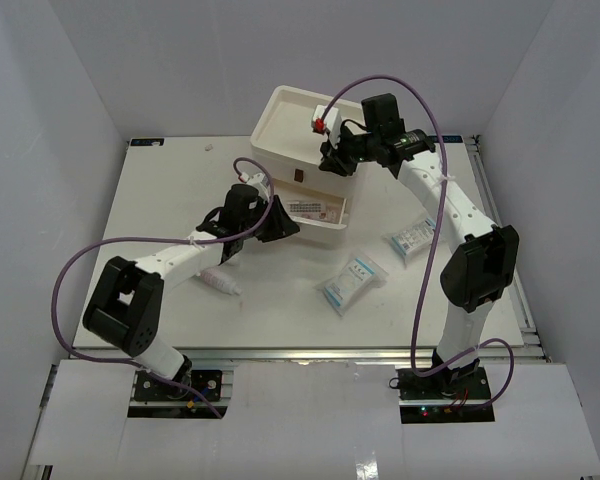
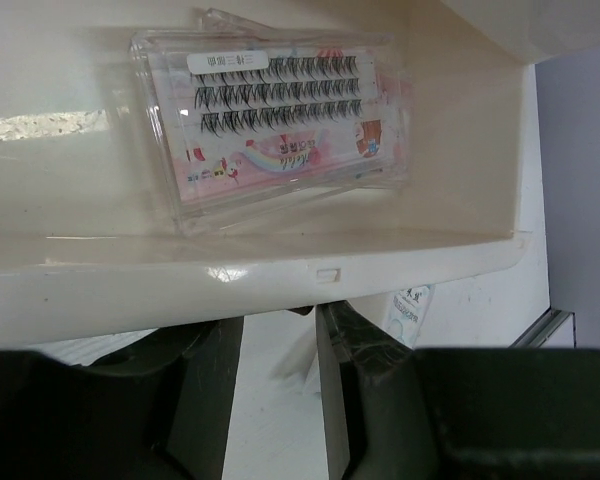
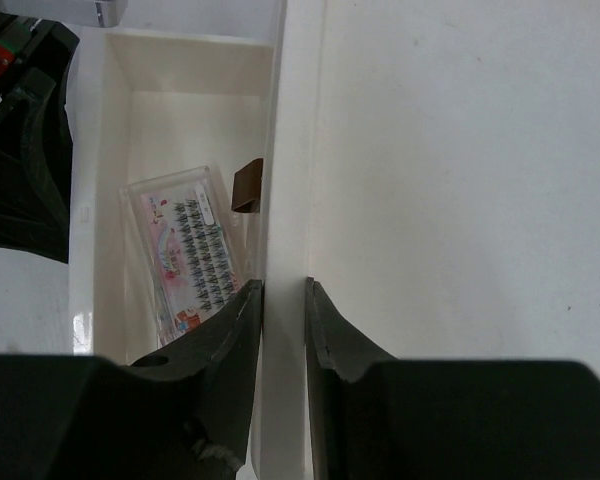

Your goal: Organize the makeup

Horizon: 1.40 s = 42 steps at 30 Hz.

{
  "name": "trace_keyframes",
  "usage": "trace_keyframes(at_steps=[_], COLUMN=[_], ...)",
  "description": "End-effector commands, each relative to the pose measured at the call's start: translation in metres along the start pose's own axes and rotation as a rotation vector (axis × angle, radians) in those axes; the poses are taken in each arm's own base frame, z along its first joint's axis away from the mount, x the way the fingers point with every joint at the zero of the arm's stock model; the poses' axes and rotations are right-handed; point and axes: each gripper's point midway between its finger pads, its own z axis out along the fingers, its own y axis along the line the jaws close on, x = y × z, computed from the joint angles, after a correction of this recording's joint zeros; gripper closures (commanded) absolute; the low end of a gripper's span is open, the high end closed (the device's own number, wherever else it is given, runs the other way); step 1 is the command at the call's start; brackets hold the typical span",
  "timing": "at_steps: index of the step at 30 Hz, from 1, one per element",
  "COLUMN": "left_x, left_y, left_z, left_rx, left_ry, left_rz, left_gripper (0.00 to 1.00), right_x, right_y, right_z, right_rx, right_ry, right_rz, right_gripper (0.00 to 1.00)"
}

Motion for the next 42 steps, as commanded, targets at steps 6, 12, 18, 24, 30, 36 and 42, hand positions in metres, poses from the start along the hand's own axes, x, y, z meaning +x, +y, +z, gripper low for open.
trace_keyframes(at_steps=[6, 12, 18, 24, 30, 36, 42], left_x=[-0.079, -0.105, -0.108, -0.100, -0.098, -0.099, -0.091], left_y=[-0.008, -0.006, -0.008, -0.002, -0.001, 0.002, 0.003], left_z=[0.038, 0.042, 0.031, 0.007, -0.009, -0.024, -0.043], left_rx=[-0.033, -0.062, -0.053, -0.068, -0.072, -0.099, -0.097], left_ry=[-0.196, -0.254, -0.277, -0.311, -0.324, -0.351, -0.372], left_rz=[0.076, 0.071, 0.093, 0.091, 0.107, 0.126, 0.131], left_gripper=[0.58, 0.58, 0.57, 0.53, 0.49, 0.44, 0.40], right_x=[0.004, 0.004, 0.003, -0.017, -0.029, -0.020, -0.015], right_y=[0.027, 0.028, 0.019, -0.009, -0.030, -0.057, -0.065], right_z=[0.007, 0.004, 0.005, 0.010, 0.027, 0.049, 0.065], right_rx=[-0.109, -0.107, -0.075, 0.007, 0.045, 0.141, 0.170], right_ry=[-0.004, -0.001, 0.010, -0.024, -0.059, -0.052, -0.052], right_rz=[0.051, 0.041, 0.034, 0.040, 0.069, 0.136, 0.139], right_gripper=[0.75, 0.76, 0.61, 0.36, 0.28, 0.27, 0.44])
